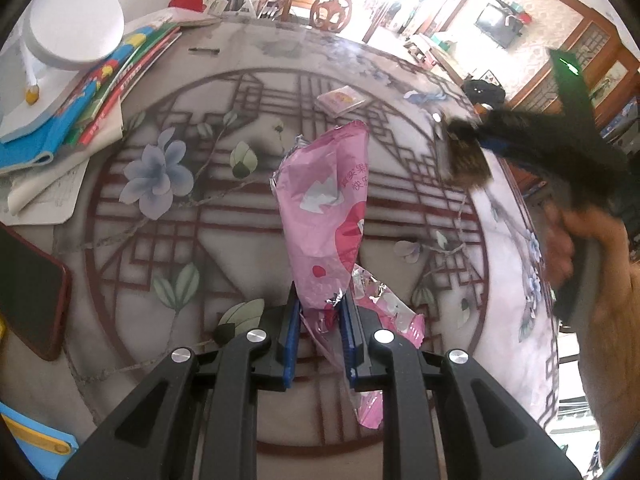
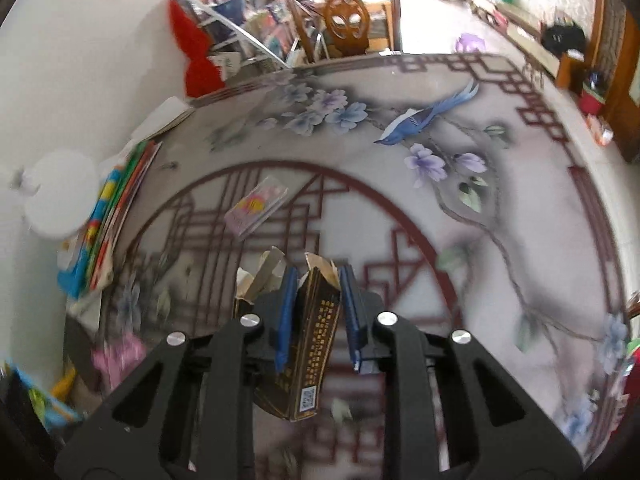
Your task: Collect trash
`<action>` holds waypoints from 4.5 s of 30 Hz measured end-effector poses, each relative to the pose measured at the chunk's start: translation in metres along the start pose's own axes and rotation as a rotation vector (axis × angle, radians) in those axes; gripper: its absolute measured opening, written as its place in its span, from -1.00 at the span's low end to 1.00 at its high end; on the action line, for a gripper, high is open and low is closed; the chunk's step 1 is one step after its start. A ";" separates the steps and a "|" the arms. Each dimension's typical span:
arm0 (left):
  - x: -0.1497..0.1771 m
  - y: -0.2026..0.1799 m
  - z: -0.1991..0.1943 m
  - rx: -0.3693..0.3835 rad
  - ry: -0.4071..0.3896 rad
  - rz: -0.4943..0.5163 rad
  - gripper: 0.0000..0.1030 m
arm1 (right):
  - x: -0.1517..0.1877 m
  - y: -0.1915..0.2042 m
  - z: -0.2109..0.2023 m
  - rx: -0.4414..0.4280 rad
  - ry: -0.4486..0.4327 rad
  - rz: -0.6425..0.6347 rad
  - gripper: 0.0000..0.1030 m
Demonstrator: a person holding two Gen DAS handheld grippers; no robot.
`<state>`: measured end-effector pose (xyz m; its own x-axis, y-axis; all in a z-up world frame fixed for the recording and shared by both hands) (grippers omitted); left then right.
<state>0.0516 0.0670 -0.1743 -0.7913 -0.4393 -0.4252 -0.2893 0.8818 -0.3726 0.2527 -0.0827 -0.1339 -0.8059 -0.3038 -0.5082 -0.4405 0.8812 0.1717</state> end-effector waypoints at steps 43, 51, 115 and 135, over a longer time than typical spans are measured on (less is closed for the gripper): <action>0.061 -0.106 -0.046 0.073 -0.050 0.186 -0.70 | 0.181 -0.065 -0.150 0.165 -0.112 0.090 -0.55; 0.069 -0.123 -0.043 0.082 -0.039 0.205 -0.70 | 0.190 -0.082 -0.159 0.180 -0.112 0.113 -0.55; 0.029 -0.440 0.027 0.259 -0.201 0.465 0.84 | 0.199 -0.367 -0.263 0.478 -0.365 0.344 0.92; -0.005 -0.246 -0.107 -0.025 -0.611 0.327 0.84 | 0.163 -0.143 -0.244 0.439 -0.664 0.217 0.92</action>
<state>0.0690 -0.1291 0.0075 -0.3970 -0.1618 -0.9035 -0.1057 0.9858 -0.1302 0.0880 -0.3470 -0.0351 -0.3929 0.0460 -0.9184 0.0037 0.9988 0.0485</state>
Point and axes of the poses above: each gripper's, at about its wrist camera, not at the fingertips, and z roughly the way its jaws point, y to its left, x to its underside, the point moved 1 cm from there along z, roughly the way its jaws point, and after that the axes turned 4 degrees about x, right-handed, at the moved point
